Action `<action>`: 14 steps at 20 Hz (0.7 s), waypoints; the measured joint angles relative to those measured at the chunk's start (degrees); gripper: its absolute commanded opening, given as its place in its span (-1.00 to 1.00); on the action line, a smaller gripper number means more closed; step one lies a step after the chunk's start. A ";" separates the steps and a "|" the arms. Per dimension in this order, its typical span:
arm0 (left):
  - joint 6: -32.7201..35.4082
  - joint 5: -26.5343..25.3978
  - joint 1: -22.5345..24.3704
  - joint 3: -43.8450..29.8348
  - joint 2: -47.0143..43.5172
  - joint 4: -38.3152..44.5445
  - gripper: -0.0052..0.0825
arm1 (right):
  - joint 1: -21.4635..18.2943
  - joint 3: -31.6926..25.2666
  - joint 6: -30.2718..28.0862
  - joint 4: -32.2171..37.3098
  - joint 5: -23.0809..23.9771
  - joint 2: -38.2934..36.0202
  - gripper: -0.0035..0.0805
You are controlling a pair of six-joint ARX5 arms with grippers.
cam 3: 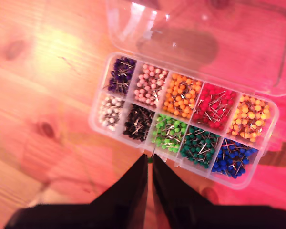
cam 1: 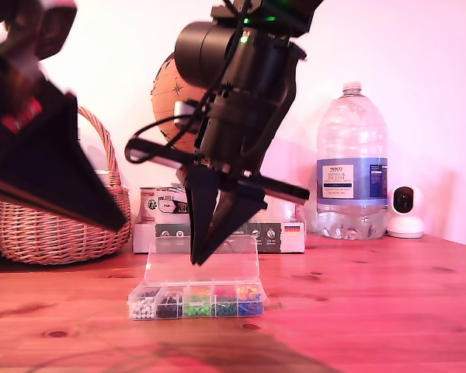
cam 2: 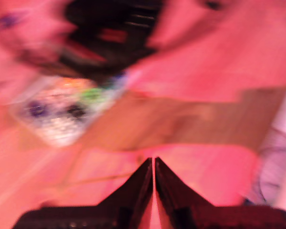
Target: Sort the loose pins on the table into their correct compartments
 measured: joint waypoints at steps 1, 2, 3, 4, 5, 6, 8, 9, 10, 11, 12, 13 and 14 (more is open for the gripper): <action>0.00 -0.68 0.04 0.00 0.00 0.00 -0.93 | 0.00 0.00 0.00 0.35 0.00 0.28 -0.94; 0.00 -0.85 0.02 0.00 0.00 0.00 -0.93 | 0.00 0.00 0.00 0.72 0.00 0.55 -0.94; -2.51 -1.40 0.00 0.00 0.00 -0.02 -0.93 | 0.00 0.00 0.00 0.81 0.00 0.83 -0.94; -2.71 -1.68 0.00 0.00 0.00 -0.02 -0.93 | 0.00 0.00 0.00 0.85 0.00 1.14 -0.94; -3.02 -1.75 0.00 0.00 0.00 -0.04 -0.93 | 0.00 0.00 0.00 0.98 0.00 1.46 -0.94; -3.02 -2.27 0.00 0.00 0.00 -0.11 -0.93 | 0.00 0.00 0.00 1.07 0.00 1.77 -0.94; -3.21 -3.76 0.00 0.00 0.00 -0.50 -0.93 | 0.00 0.00 0.00 1.22 0.07 2.12 -0.94; -3.87 -4.07 0.00 0.00 0.00 -0.68 -0.93 | 0.00 0.00 0.00 1.55 0.07 2.16 -0.94; -3.87 -4.09 0.00 0.00 0.00 -0.87 -0.93 | 0.00 0.00 0.00 1.99 0.11 2.16 -0.94; -3.87 -4.11 0.00 0.00 0.00 -0.96 -0.93 | -0.02 0.00 -0.02 2.10 0.11 2.16 -0.94; -3.87 -4.13 0.00 0.00 0.00 -1.07 -0.93 | -0.09 0.00 0.00 2.05 0.11 2.16 -0.94; -3.87 -4.13 0.00 0.00 0.00 -1.11 -0.93 | -0.28 0.00 -0.02 2.08 0.11 2.16 -0.94; -3.87 -4.13 0.00 0.00 0.00 -1.11 -0.93 | -0.31 0.00 -0.02 2.08 0.11 2.16 -0.94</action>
